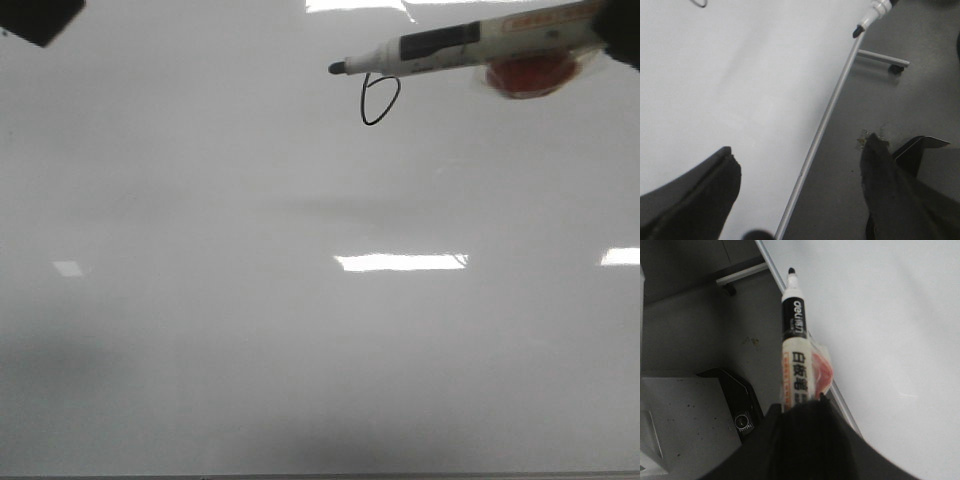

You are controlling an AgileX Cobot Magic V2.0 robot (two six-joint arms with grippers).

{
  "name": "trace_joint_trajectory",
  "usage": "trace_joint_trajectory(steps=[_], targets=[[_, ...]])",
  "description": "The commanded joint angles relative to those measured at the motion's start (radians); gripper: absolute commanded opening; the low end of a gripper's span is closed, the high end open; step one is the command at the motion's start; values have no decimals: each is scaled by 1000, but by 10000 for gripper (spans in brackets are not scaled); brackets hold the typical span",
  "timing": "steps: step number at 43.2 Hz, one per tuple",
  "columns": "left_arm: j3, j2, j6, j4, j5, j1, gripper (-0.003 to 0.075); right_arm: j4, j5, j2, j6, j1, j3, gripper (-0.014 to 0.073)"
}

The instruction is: Write number 6 on whiteboard

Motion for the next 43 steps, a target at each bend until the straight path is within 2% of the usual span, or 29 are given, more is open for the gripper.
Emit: trace_joint_trajectory(steps=[1,7,17,28,37,43], targets=[[-51,17,23,-45,-65,-67,547,22,-2,-32,-34,2,-22,-58],[-113,97,59,-48,-65,-175,547,41,16,-38,-55,2,-22,-58],[-226,242,87,-51,-67,-286,547,51,18,-38,-58,2,-22,-58],[-307,362,95,-68,-67,-311,546,51,15,-38,-58,2,-22,-58],[-307,376,185,-158,-55,-311,542,51,9,-38,-58,2,-22,-58],[-307,376,192,-154,-44,-311,468,51,9,-38,-58,2,-22,-58]])
